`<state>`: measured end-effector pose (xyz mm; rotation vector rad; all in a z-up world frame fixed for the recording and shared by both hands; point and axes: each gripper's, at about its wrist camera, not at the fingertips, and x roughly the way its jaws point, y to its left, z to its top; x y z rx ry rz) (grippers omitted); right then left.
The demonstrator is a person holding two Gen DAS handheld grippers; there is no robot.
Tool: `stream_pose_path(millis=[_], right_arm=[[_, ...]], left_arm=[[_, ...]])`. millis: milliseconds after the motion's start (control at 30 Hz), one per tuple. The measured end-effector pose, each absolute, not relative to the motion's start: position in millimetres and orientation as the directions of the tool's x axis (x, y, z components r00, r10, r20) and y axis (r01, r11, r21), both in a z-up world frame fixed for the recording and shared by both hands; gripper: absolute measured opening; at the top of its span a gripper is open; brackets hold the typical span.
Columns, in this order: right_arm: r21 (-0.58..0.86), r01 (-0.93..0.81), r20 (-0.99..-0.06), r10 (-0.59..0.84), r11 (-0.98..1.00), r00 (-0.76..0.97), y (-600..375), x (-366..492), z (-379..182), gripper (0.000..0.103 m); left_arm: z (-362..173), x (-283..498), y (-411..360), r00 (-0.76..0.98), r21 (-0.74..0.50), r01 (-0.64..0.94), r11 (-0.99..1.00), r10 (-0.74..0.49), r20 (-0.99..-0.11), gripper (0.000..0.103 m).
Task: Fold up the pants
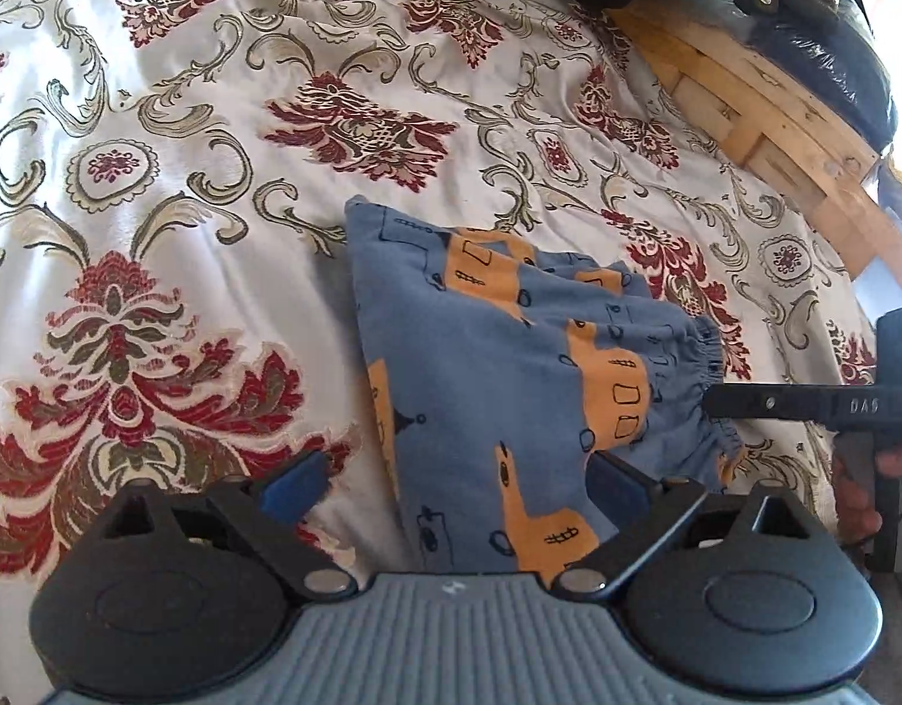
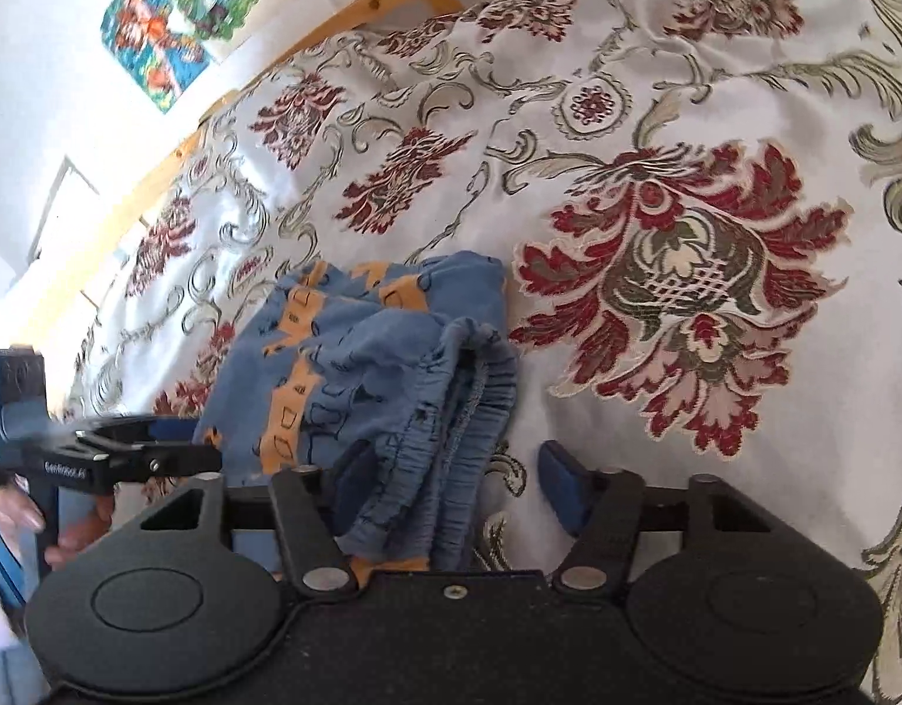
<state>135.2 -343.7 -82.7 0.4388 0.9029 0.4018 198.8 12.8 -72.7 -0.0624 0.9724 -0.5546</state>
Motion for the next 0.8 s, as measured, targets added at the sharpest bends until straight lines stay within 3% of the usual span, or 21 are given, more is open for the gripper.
stream_pose_path(millis=[67,133,233,400,600,800], right_arm=[[0.536,-0.152,-0.651,0.521,0.831,0.552,-339.7,134.8,-82.9,0.041],[0.534,-0.152,-0.653,0.520,0.832,0.551,-335.6,133.2,-83.0,0.040],[0.553,-0.130,-0.646,0.522,0.823,0.557,-337.0,133.1,-83.2,0.034],[0.566,-0.112,-0.634,0.518,0.817,0.575,-336.2,129.4,-79.9,0.028],[0.424,-0.182,-0.655,0.439,0.887,0.616,-311.9,117.0,-66.7,0.025],[0.214,-0.250,-0.662,0.329,0.944,0.674,-282.4,98.8,-51.9,0.022]], left_arm=[[-73.1,198.7,9.9,0.438,-0.265,0.425,0.865,-0.453,-0.776,0.089],[-73.5,197.8,7.7,0.431,-0.254,0.436,0.863,-0.448,-0.783,0.083],[-73.7,196.6,6.2,0.400,-0.291,0.453,0.843,-0.484,-0.778,0.066],[-76.0,197.4,9.9,0.395,-0.313,0.437,0.843,-0.493,-0.776,0.050],[-68.8,194.4,4.8,0.409,-0.300,0.364,0.882,-0.441,-0.799,0.028],[-62.5,180.5,-8.8,0.461,-0.225,0.364,0.904,-0.385,-0.800,0.021]])
